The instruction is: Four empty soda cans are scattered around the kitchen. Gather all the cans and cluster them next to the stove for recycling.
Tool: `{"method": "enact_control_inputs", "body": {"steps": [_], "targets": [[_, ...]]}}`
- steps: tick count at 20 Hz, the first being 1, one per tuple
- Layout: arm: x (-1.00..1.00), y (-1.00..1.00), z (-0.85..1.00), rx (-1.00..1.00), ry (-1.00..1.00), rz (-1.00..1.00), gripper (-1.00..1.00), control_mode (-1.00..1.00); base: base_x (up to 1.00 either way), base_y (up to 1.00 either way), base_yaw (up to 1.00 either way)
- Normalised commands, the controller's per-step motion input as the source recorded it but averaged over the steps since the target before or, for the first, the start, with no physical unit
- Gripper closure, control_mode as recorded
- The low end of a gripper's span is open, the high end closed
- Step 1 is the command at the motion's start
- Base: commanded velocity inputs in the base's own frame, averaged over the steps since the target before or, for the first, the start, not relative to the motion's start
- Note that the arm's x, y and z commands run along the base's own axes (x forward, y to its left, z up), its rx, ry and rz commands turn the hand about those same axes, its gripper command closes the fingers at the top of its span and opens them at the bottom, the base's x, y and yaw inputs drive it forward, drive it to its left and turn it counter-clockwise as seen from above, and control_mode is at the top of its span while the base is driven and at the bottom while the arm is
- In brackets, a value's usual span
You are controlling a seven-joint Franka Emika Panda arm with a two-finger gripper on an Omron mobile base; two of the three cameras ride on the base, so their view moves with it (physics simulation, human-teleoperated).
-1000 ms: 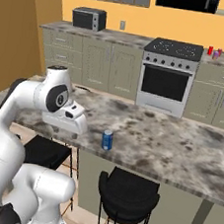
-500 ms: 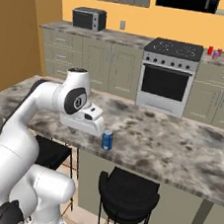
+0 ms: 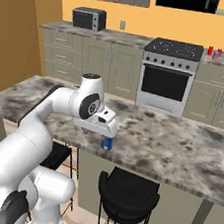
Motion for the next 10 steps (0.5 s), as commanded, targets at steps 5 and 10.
{"method": "enact_control_inputs", "body": {"steps": [5,10], "targets": [[0.5,0.0,-0.22,0.0,-0.05,0.0,-1.0,-1.0,0.0,0.0,0.0],[0.36,0.01,-0.21,0.01,0.0,0.0,-1.0,-1.0,0.0,0.0,0.0]]}}
